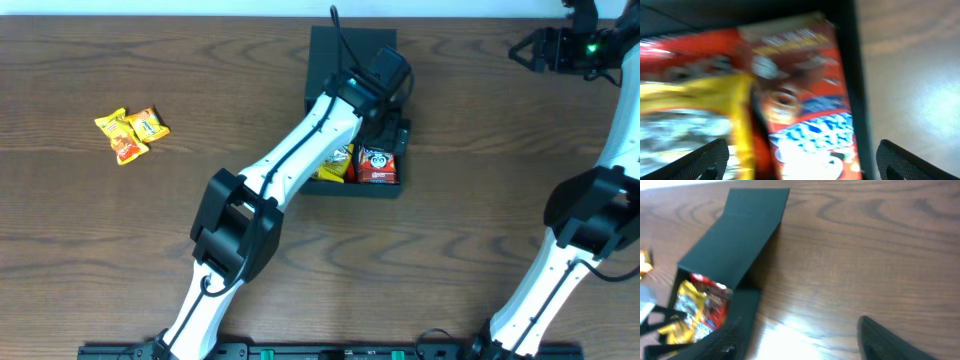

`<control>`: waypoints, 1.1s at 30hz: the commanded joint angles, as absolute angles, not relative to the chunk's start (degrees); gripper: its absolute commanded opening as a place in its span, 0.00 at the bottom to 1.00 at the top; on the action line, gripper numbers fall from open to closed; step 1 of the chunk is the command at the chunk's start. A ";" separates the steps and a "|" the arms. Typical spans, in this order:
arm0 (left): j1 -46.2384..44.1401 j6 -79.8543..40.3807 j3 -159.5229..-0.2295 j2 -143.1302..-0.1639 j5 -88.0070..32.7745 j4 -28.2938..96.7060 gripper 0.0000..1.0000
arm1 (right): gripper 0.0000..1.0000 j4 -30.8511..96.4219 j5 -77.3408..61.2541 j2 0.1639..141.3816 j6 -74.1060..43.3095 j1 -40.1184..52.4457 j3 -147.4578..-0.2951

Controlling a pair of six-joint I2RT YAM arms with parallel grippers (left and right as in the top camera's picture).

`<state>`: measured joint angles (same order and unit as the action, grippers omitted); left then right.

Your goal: Pack container

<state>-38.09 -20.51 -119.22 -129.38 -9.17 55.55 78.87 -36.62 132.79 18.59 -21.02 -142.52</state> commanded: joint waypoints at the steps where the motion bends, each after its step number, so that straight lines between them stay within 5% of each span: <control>1: -34.50 -19.29 -125.12 -125.12 1.74 57.08 0.95 | 0.11 79.72 -37.54 131.46 18.72 -20.47 -143.55; 2: -33.41 -19.29 -126.41 -123.98 4.45 57.58 0.95 | 0.02 80.20 -37.54 131.46 18.72 -19.92 -143.55; 7: -24.99 -19.00 -129.43 -117.51 11.60 56.99 0.95 | 0.01 81.17 -37.52 131.46 19.00 -14.15 -141.93; 17: -1.69 -17.80 -129.38 -116.77 3.92 61.17 0.95 | 0.02 79.07 -37.47 131.46 20.69 3.68 -127.92; 33: 6.85 -11.27 -129.19 -125.40 0.01 62.96 0.95 | 0.01 80.16 -30.83 131.48 21.06 10.07 -113.43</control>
<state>6.74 -12.82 -129.56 -124.25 1.26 62.76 80.44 -32.34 132.77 20.16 9.67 -114.91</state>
